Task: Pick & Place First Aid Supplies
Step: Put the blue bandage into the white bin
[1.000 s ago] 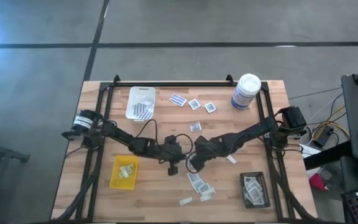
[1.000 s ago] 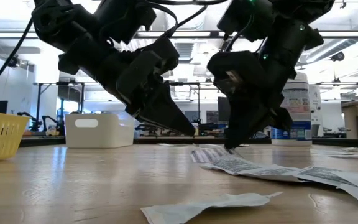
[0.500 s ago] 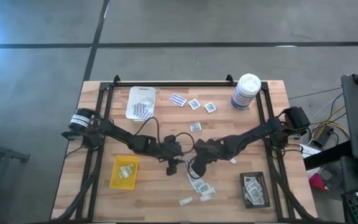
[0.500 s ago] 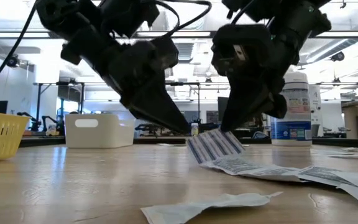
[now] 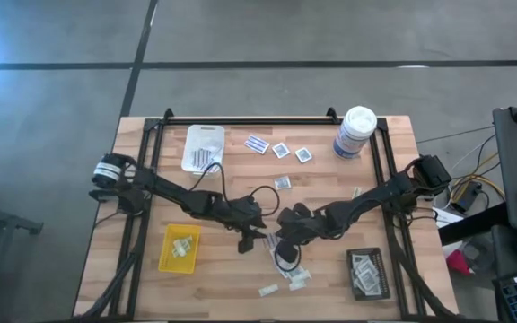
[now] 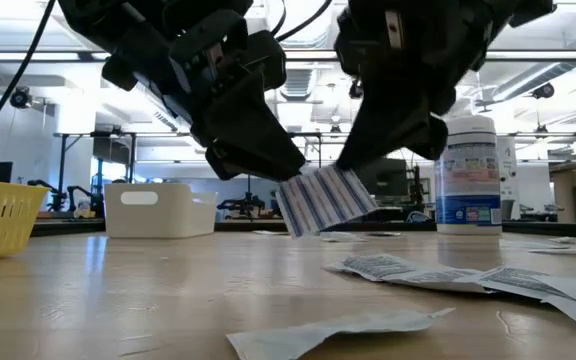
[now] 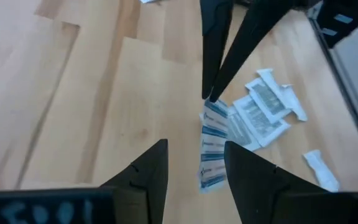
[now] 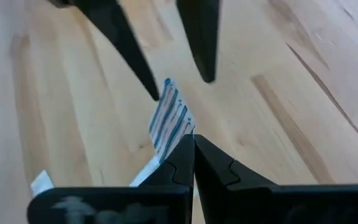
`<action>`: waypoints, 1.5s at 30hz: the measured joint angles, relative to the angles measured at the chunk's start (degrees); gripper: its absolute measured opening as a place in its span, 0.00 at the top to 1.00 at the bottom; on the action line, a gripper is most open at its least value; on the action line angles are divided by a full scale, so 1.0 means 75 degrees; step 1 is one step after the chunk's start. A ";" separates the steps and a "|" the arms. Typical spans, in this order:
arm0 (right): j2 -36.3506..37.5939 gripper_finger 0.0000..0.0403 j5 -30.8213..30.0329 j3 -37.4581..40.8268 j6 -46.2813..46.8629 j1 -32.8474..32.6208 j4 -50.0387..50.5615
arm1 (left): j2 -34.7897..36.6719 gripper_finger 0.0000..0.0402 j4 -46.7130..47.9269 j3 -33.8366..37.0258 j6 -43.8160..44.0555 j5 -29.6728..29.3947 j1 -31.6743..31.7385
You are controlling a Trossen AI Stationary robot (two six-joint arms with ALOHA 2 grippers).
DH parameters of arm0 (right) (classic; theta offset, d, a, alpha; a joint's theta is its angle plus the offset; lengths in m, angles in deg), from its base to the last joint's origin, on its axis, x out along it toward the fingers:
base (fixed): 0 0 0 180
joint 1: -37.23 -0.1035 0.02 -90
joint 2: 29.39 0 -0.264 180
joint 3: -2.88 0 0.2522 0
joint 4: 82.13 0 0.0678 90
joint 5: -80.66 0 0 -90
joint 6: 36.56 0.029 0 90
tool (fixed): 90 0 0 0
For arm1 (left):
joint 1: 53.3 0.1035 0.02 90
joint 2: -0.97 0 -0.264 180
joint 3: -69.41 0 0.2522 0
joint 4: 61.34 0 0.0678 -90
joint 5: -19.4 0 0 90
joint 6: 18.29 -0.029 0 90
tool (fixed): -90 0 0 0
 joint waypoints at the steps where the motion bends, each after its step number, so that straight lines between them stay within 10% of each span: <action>1: 0.0000 0.98 -0.0010 -0.0053 -0.0080 -0.0020 0.0003 | 0.0000 0.63 -0.0003 0.0000 0.0004 0.0127 0.0000; 16: -0.0035 0.98 -0.0176 -0.0243 -0.0316 -0.0026 0.0007 | 0.0000 0.65 -0.0173 0.0014 -0.0086 0.1325 -0.0003; 28: -0.0035 0.98 -0.0176 -0.0298 -0.0473 -0.0024 -0.0095 | 0.0000 0.99 -0.0169 0.0085 -0.0133 0.1202 0.0102; 45: -0.0035 0.84 -0.0139 -0.0298 -0.0604 -0.0018 0.0021 | 0.0000 1.00 -0.0036 0.0085 -0.0136 0.1214 0.0106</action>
